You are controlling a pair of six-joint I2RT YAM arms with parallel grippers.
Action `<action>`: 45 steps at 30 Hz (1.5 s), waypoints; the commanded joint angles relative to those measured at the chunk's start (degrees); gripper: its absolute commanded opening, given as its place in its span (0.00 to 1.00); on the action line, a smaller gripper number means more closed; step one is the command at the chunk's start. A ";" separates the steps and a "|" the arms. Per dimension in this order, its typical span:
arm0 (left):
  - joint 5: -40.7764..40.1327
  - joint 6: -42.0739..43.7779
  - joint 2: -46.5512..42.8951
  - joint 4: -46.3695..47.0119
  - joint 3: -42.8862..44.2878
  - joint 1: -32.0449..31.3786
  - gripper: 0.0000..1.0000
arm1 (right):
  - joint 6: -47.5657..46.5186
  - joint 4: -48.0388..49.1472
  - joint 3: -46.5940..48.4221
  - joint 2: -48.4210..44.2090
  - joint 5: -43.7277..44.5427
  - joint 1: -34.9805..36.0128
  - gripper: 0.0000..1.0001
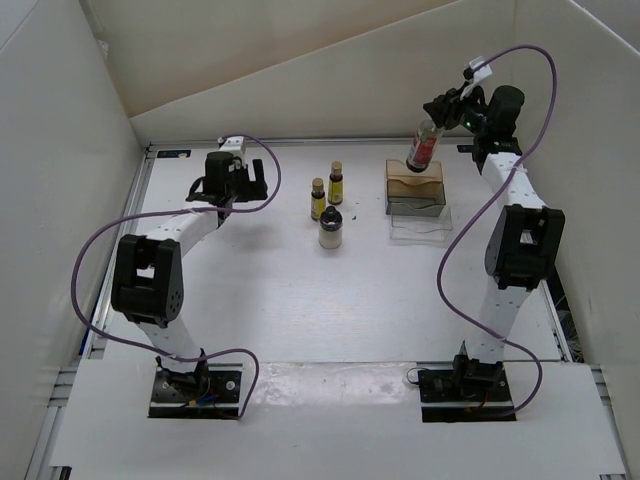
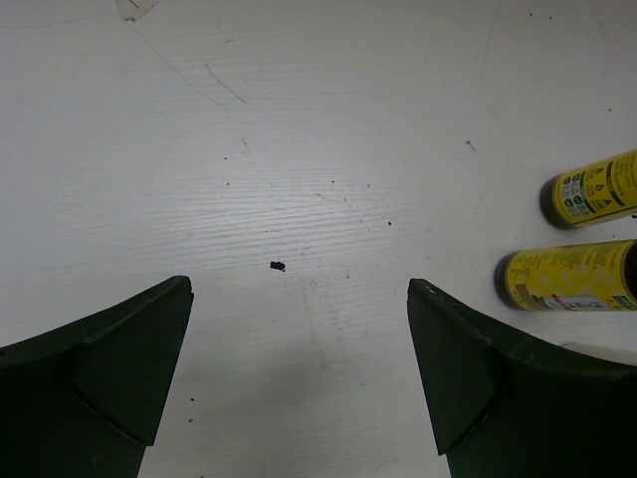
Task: Organize the condiment bottles
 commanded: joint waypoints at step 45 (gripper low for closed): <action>2.39 -1.25 6.60 0.12 6.26 -1.21 1.00 | -4.39 9.14 -11.95 -2.17 -1.86 -1.24 0.00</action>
